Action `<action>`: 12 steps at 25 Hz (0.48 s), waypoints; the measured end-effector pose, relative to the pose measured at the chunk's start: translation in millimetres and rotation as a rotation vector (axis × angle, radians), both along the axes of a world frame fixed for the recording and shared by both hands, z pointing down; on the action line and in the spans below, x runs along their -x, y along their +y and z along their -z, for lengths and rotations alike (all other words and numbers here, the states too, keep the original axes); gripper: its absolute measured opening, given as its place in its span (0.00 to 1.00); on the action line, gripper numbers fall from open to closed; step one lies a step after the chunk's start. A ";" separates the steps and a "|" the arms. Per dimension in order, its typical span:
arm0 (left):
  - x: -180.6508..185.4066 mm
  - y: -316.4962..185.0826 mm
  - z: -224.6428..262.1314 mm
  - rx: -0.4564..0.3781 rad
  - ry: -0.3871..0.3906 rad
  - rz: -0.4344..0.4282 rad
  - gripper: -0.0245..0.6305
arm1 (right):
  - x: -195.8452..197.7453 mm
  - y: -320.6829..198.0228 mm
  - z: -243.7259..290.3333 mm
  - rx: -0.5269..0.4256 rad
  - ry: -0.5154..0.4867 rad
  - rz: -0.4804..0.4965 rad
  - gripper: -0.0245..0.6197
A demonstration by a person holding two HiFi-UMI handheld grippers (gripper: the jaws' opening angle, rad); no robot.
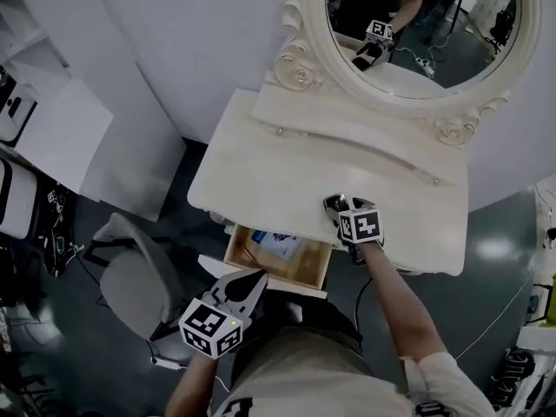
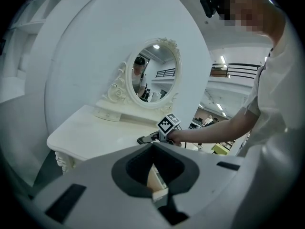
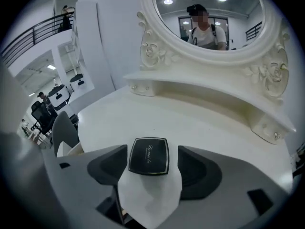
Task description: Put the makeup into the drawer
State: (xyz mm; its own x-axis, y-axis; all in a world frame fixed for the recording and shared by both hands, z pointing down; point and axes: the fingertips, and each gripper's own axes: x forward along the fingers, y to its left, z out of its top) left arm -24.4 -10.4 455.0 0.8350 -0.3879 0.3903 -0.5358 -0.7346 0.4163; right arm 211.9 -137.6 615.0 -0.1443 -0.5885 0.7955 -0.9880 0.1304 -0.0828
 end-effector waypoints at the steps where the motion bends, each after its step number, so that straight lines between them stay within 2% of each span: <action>1: -1.1 -0.4 0.6 -0.002 -0.005 0.007 0.12 | 0.4 -1.4 -4.4 0.017 -0.003 0.006 0.51; 6: 1.2 -4.3 0.4 -0.003 -0.021 0.055 0.12 | 9.0 -3.4 -20.5 0.058 -0.010 0.040 0.52; 12: 11.9 -7.2 -0.7 -0.003 -0.020 0.106 0.12 | 9.9 -7.8 -30.1 0.068 -0.018 0.028 0.51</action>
State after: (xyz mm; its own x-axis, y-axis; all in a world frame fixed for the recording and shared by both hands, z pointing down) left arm -36.3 -17.6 455.7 0.7810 -0.4750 0.4055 -0.6191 -0.6743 0.4025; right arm 202.0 -145.5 645.0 -0.1748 -0.5284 0.8308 -0.9823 0.1517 -0.1101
